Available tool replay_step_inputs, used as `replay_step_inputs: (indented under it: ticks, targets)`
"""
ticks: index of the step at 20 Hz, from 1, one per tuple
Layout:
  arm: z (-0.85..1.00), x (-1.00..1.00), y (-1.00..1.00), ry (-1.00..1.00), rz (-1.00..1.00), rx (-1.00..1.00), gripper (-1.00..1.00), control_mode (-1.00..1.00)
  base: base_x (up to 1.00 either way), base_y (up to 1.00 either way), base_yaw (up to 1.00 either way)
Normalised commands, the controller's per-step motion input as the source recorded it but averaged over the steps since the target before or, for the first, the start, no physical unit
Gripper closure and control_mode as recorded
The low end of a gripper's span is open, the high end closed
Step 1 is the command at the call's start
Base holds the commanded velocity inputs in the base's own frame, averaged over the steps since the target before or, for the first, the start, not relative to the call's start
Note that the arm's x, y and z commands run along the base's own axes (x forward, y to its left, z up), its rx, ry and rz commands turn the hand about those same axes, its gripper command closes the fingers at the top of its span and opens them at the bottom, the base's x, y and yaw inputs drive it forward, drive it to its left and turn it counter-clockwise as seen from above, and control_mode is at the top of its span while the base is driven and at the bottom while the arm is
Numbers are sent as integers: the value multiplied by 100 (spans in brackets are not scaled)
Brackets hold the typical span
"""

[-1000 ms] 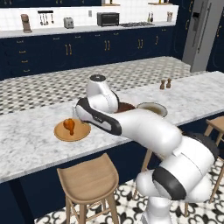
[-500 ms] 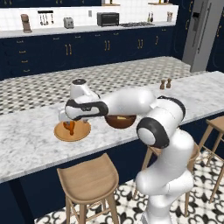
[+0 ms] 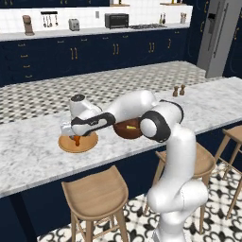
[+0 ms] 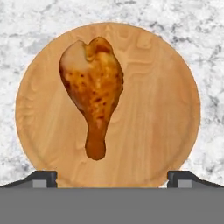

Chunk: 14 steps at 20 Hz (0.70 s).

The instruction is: Pick the chicken drumstick and lemon wedge from their plates and place them in the bowl. Then put the bowl in the fridge.

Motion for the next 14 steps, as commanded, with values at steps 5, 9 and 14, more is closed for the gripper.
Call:
replay_step_inputs:
  ticks: [5,9,14]
  targets:
    - [-44,35,15,-5,1,0,-100,-100,0,0,0]
    - [-37,33,1,-11,0,-1,-100,-100,0,0,0]
    - [-34,32,0,-4,0,-1,-100,-100,0,0,0]
